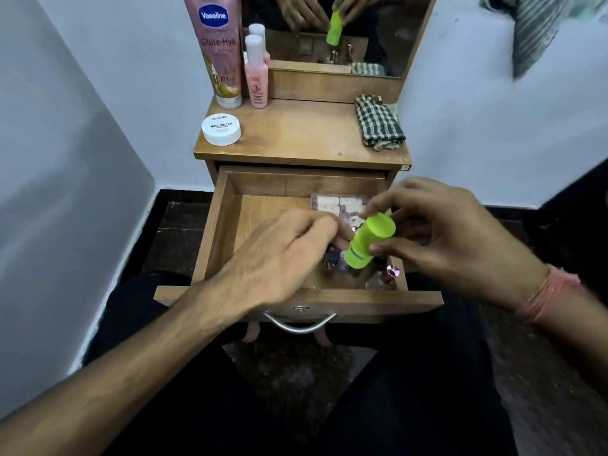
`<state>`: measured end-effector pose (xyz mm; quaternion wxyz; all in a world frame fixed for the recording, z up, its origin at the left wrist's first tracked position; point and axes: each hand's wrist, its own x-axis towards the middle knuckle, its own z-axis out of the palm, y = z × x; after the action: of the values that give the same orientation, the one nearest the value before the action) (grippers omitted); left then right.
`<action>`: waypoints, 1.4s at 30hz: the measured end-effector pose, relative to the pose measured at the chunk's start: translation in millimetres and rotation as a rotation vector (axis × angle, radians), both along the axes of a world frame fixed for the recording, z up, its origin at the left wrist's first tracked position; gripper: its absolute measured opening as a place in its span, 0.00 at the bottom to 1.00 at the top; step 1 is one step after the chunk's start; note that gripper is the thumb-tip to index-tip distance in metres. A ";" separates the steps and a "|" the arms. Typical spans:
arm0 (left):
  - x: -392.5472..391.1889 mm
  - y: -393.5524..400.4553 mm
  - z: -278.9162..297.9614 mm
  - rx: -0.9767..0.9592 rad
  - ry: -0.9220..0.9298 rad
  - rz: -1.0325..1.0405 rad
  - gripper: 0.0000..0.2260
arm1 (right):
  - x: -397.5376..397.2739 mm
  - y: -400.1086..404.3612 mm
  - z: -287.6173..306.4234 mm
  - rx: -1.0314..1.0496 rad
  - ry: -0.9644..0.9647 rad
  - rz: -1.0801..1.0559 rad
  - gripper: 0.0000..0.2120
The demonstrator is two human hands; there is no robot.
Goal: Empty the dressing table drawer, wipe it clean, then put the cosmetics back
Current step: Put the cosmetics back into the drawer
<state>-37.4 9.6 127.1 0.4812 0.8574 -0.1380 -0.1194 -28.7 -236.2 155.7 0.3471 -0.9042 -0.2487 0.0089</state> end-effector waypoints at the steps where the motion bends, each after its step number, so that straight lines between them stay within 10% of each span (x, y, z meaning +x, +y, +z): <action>1: -2.1 -3.4 -3.0 0.017 0.022 -0.002 0.25 | -3.4 -1.5 -7.5 -0.011 -0.001 0.007 0.17; 42: 2.1 -34.3 -52.5 0.447 0.095 -0.031 0.24 | 5.9 8.9 -44.3 -0.417 0.030 0.031 0.15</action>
<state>-35.2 -24.7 74.7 0.2833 0.9339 -0.0983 -0.1948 -22.8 -227.3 111.3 0.1557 -0.9523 -0.2503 0.0792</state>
